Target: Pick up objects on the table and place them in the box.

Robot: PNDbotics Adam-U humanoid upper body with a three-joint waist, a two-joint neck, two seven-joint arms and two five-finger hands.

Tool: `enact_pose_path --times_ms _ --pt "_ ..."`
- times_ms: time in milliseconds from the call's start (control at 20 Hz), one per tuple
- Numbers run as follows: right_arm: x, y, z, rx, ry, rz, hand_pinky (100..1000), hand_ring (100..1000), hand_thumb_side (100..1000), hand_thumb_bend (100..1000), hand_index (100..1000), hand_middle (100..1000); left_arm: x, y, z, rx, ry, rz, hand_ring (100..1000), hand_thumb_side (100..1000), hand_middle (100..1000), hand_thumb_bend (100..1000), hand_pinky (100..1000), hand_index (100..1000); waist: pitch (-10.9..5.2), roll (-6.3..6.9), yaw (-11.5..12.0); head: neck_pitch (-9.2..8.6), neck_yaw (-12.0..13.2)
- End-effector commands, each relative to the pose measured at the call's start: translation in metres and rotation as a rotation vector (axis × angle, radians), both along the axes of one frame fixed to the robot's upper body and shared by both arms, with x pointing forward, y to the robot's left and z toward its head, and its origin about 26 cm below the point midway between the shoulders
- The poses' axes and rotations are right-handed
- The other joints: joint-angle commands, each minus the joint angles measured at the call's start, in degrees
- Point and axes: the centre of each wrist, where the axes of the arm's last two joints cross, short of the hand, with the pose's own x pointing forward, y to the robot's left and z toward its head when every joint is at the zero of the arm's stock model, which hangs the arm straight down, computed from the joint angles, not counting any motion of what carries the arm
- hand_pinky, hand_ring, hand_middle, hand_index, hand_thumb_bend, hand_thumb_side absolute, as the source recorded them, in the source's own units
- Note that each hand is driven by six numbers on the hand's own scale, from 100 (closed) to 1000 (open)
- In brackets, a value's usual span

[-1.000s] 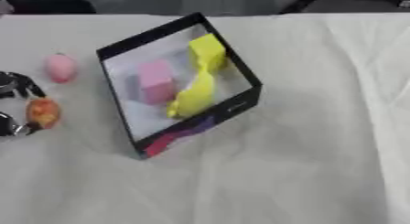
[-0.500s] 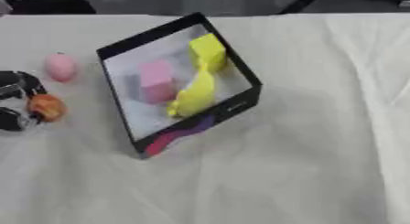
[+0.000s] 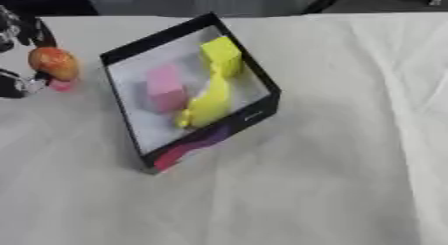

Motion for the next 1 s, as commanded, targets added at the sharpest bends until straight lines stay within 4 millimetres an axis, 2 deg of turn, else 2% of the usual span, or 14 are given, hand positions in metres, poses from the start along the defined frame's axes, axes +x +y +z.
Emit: enact_pose_path --times_ms 50,250,450,750,850,900,1000 --pt "-0.003 0.0 0.013 -0.039 -0.028 0.017 908 698 583 100 838 677 -0.011 -0.017 0.028 -0.021 -0.058 -0.06 678 100 659 100 695 569 -2.49 0.87 -0.23 0.22 -0.45" --pt "-0.002 0.002 0.016 -0.046 -0.035 0.034 908 699 581 100 838 678 -0.007 -0.044 0.042 -0.057 -0.055 -0.143 675 111 655 100 695 570 -2.51 1.1 -0.83 0.2 -1.14" --pt "0.0 0.004 0.019 -0.045 -0.043 0.048 908 699 582 100 838 678 0.005 -0.062 0.042 -0.076 -0.018 -0.184 673 124 653 100 694 570 -2.21 1.21 -1.57 0.06 -1.38" --pt "0.002 0.008 0.024 -0.04 -0.058 0.079 908 699 580 100 838 678 0.027 -0.077 0.031 -0.068 0.033 -0.19 672 134 653 100 693 571 -1.59 1.14 -3.18 -0.8 -0.99" --pt "0.003 0.01 0.026 -0.039 -0.065 0.092 908 699 583 100 838 678 0.037 -0.08 0.024 -0.056 0.047 -0.177 673 100 654 100 694 572 -1.33 1.06 -3.83 -1.08 -0.73" --pt "0.004 0.011 0.027 -0.039 -0.069 0.098 908 699 579 100 838 678 0.042 -0.081 0.02 -0.046 0.054 -0.169 673 130 655 100 693 573 -1.2 1.05 -4.1 -1.18 -0.55" --pt "0.004 0.012 0.028 -0.039 -0.073 0.103 908 699 579 100 838 678 0.05 -0.081 0.011 -0.018 0.046 -0.159 672 120 659 100 687 586 -0.97 1.11 -4.55 -1.45 -0.43"
